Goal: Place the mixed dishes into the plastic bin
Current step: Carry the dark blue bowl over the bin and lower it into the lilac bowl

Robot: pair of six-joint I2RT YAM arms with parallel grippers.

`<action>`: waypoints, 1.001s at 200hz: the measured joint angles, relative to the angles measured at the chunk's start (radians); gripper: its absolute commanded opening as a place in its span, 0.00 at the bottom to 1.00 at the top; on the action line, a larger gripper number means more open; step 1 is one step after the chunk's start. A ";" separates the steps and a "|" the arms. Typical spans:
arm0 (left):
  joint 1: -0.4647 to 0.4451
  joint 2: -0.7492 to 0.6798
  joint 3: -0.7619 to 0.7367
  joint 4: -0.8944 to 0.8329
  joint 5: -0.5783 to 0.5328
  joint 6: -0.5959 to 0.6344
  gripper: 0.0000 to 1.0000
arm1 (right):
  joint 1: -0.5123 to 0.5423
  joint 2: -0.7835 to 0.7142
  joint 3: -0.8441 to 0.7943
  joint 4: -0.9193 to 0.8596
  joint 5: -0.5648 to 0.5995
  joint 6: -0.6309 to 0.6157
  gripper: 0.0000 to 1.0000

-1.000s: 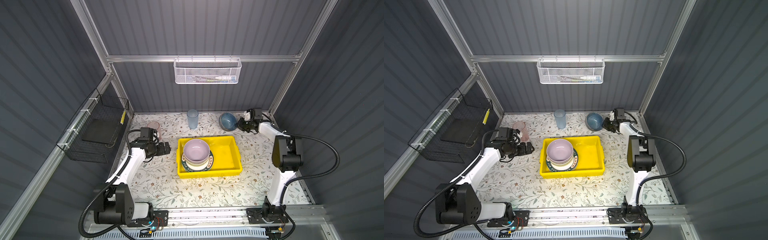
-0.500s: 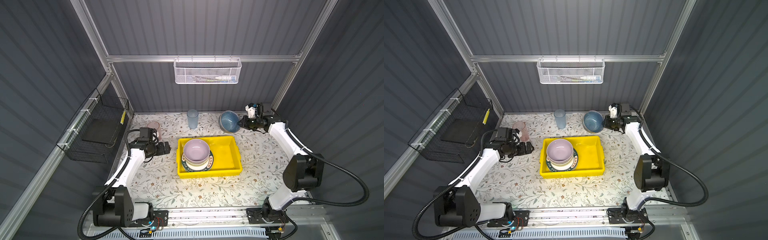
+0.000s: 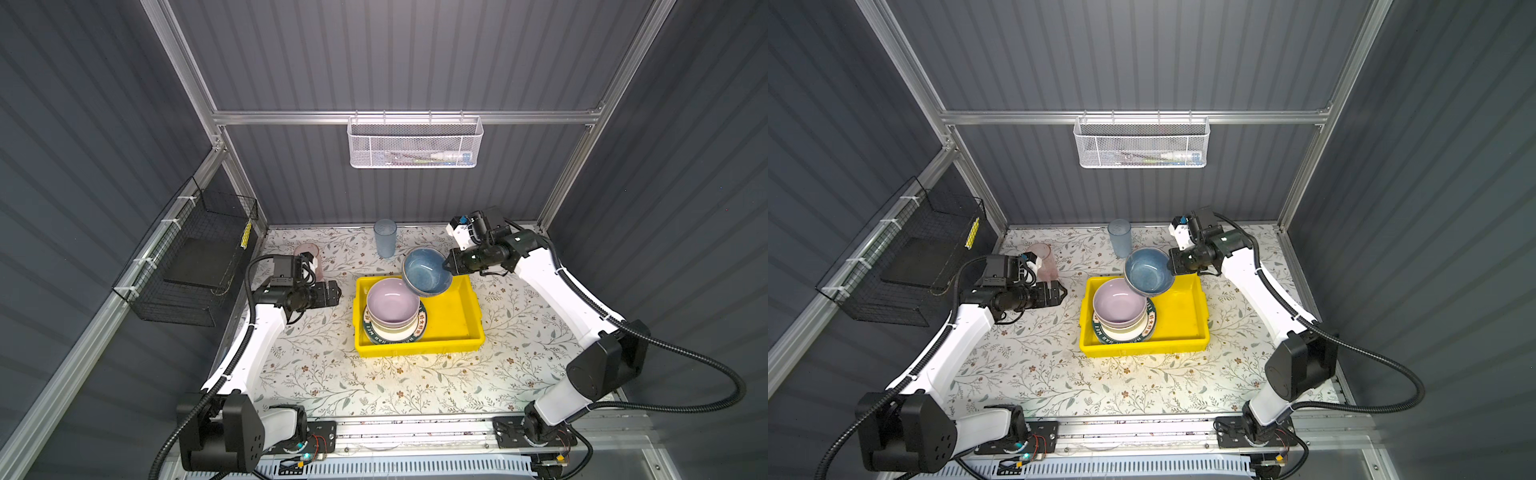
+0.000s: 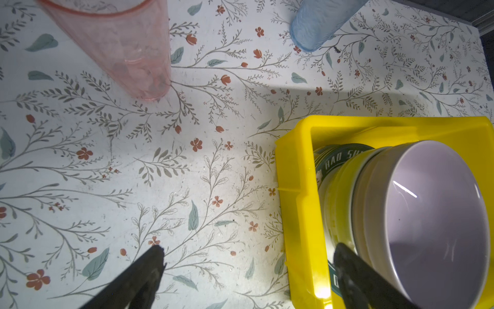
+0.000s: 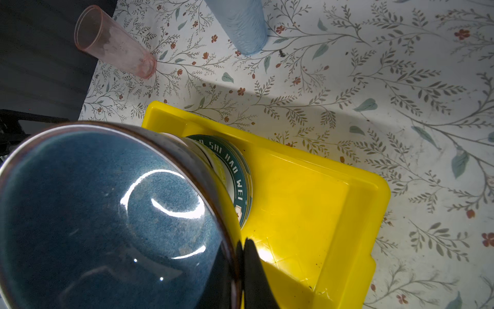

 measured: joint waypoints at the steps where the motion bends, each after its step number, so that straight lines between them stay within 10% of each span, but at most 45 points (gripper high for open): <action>1: 0.000 0.000 0.000 0.000 0.000 0.000 0.99 | 0.002 0.001 0.002 0.000 0.001 0.000 0.00; 200: 0.000 -0.069 -0.032 0.032 0.023 0.027 0.99 | 0.240 0.343 0.249 -0.113 0.156 -0.019 0.00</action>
